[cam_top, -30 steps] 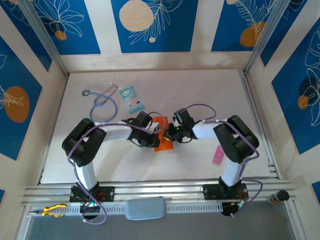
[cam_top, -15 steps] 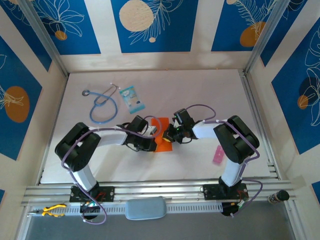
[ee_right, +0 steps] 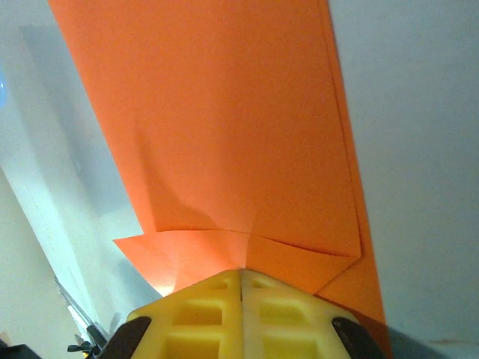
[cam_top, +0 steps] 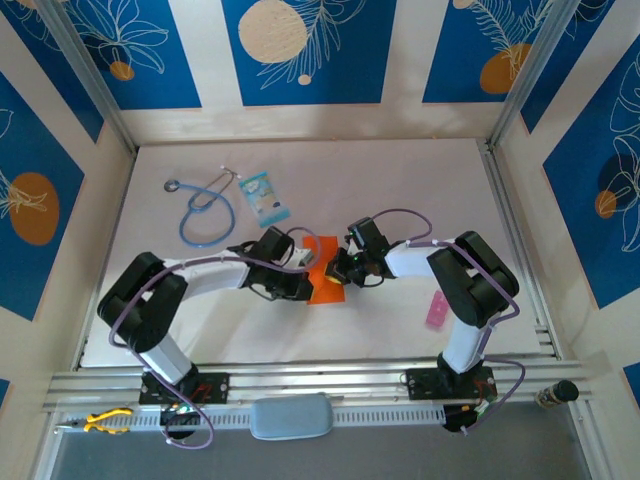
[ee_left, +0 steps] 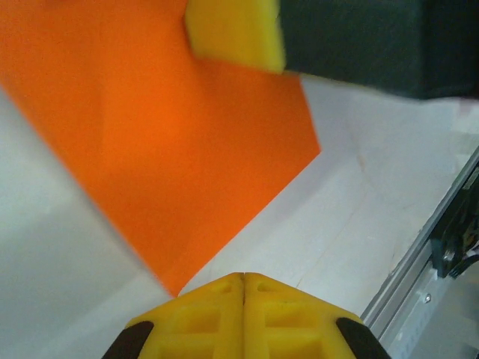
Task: Fold a paper plane with a square sheet of paper (pick it up from the middle)
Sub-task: Fold the triangle a second time at the center of the table.
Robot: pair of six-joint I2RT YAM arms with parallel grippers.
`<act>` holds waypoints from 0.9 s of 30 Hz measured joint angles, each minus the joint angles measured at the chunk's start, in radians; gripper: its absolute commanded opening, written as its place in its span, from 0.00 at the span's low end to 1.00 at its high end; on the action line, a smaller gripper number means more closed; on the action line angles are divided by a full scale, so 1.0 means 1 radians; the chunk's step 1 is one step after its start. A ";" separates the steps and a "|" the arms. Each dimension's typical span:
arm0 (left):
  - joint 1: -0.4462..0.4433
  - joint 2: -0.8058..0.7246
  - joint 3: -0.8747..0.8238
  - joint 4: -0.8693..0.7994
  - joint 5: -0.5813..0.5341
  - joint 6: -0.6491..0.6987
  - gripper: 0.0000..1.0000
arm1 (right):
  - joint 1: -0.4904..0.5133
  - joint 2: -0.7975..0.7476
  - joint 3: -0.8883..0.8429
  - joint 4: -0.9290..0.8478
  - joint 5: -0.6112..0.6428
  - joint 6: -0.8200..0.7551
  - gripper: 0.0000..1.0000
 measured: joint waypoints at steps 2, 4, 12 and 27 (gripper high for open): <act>0.002 0.027 0.024 0.008 -0.010 -0.003 0.00 | 0.000 0.000 0.000 0.000 0.000 0.000 0.00; 0.003 0.058 0.034 0.013 -0.026 -0.004 0.00 | 0.000 0.000 0.000 0.001 -0.001 0.000 0.00; 0.009 0.111 0.028 0.025 -0.040 -0.006 0.00 | 0.000 0.000 0.000 0.001 -0.002 -0.010 0.01; 0.013 0.096 -0.016 0.091 -0.032 -0.018 0.00 | 0.101 -0.024 0.003 -0.001 -0.006 -0.029 0.01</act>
